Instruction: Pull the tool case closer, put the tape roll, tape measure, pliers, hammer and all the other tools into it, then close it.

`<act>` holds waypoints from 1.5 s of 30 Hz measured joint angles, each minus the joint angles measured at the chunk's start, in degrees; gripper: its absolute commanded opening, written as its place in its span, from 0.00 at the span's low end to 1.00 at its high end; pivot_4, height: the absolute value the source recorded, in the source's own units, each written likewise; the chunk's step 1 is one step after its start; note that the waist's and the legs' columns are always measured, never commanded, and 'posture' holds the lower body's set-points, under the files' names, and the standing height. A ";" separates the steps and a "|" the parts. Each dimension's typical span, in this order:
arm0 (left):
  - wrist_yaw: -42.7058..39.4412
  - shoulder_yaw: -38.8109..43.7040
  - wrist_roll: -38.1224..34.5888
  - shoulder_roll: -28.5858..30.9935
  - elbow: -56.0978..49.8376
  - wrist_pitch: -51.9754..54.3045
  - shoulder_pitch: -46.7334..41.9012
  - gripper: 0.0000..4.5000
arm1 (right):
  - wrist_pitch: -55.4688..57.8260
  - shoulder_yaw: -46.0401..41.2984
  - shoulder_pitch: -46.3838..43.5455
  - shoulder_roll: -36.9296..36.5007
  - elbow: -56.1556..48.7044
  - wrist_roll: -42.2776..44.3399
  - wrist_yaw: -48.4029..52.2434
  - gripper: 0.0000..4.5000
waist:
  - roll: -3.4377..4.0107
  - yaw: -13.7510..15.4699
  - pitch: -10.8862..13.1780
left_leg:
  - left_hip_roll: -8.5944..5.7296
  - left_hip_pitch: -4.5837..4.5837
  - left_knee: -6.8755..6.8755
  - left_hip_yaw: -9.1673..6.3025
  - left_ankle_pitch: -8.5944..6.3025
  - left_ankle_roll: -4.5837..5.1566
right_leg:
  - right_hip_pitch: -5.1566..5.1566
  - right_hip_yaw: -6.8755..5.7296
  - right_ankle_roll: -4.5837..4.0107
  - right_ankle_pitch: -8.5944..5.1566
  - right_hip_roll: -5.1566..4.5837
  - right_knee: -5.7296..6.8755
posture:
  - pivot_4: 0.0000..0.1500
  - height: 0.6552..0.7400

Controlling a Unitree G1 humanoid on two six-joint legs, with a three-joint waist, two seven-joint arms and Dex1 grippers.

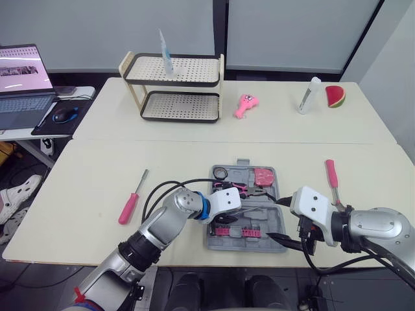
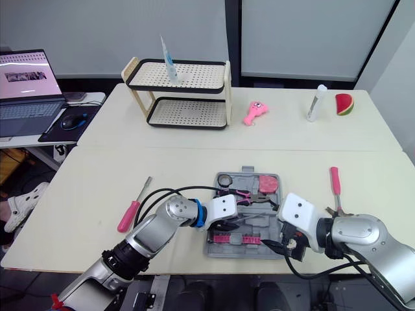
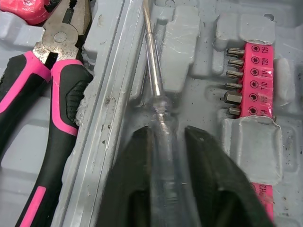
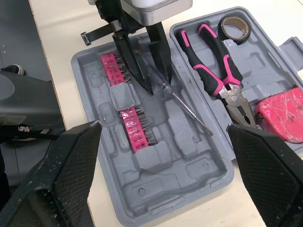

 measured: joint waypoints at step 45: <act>-6.49 -1.51 4.39 0.25 6.29 -9.10 -6.50 0.05 | 1.08 0.56 -0.04 -0.49 0.02 -0.79 -0.97 1.00 | 0.00 -0.06 0.00 | -0.01 0.00 0.01 0.00 0.00 0.00 | 0.00 -0.01 0.00 0.00 0.00 0.01 | 1.00 0.87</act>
